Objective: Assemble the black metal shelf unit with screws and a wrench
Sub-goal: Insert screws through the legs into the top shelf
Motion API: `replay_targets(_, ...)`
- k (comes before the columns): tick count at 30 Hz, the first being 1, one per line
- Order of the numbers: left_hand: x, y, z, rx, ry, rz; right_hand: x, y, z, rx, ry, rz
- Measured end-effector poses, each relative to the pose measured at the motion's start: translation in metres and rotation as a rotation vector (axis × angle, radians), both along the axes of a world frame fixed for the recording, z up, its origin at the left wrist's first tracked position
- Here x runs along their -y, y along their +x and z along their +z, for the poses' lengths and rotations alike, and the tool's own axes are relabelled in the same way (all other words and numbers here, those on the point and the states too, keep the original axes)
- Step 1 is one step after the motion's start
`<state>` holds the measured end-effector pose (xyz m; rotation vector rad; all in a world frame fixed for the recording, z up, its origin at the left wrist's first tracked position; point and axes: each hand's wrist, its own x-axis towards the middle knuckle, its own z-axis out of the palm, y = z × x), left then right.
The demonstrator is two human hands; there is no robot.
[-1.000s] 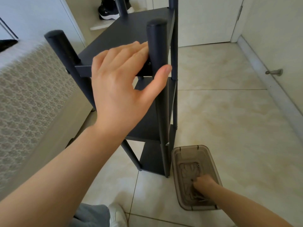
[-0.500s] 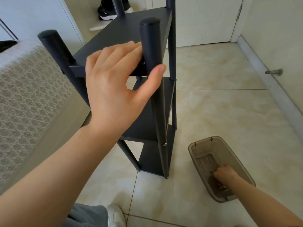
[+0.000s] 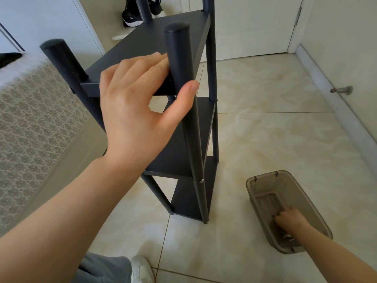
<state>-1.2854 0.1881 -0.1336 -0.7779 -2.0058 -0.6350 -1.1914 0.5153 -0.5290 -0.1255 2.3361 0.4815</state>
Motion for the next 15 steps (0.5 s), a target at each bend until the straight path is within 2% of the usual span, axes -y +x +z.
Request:
replay_targets(11, -0.001, 0.003, 0.004, 0.059, -0.028, 0.003, 0.014, -0.027, 0.040, -0.073, -0.227, -0.302)
replay_targets(15, 0.001, 0.006, 0.009, 0.125, -0.063, 0.003, 0.024, -0.041, 0.085, -0.214, -0.344, -0.354)
